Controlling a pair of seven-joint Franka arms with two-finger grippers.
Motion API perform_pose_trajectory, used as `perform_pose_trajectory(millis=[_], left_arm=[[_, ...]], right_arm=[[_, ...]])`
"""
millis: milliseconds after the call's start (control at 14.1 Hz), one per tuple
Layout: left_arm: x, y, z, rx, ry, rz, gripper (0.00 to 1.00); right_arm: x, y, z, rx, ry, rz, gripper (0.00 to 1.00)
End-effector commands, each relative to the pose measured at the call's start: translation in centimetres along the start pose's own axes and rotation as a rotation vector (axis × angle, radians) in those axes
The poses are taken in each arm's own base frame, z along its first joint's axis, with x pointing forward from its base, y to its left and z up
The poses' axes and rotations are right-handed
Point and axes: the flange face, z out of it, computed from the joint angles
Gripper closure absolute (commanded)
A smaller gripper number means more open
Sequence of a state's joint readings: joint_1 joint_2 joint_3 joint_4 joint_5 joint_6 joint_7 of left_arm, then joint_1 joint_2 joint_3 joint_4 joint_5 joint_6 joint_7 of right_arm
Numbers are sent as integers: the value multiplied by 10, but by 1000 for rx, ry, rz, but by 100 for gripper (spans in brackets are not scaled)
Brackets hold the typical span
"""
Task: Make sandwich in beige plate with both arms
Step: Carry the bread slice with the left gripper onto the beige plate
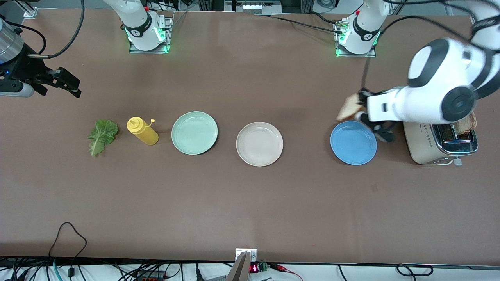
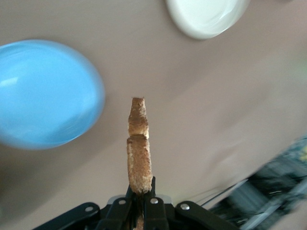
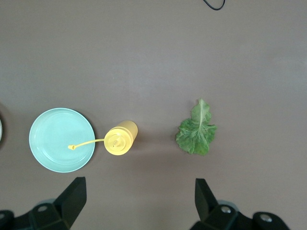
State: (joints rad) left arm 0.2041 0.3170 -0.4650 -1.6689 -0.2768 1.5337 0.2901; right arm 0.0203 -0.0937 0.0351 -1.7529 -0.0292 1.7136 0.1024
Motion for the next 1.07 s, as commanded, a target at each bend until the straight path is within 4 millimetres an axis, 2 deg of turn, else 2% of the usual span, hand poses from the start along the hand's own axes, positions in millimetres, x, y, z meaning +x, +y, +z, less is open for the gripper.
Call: perform_pose_trajectory(millis=[0, 213, 355, 568, 639, 710, 994], left_arm=[[50, -7, 33, -260, 97, -40, 100], [101, -6, 78, -457, 230, -95, 100], [123, -4, 101, -549, 311, -123, 100], [139, -20, 143, -622, 376, -60, 100], [141, -19, 160, -639, 376, -39, 100], [142, -27, 180, -635, 408, -31, 100], [155, -23, 226, -616, 456, -14, 100]], right_arm=[[-3, 0, 2, -11, -6, -51, 0], [-4, -1, 14, 22, -21, -148, 0], [-7, -1, 24, 86, -28, -182, 0], [-8, 17, 45, 179, -24, -288, 0], [-9, 23, 53, 204, -16, -318, 0], [-11, 34, 65, 246, 5, -364, 0], [-16, 72, 114, 409, 126, -513, 0]])
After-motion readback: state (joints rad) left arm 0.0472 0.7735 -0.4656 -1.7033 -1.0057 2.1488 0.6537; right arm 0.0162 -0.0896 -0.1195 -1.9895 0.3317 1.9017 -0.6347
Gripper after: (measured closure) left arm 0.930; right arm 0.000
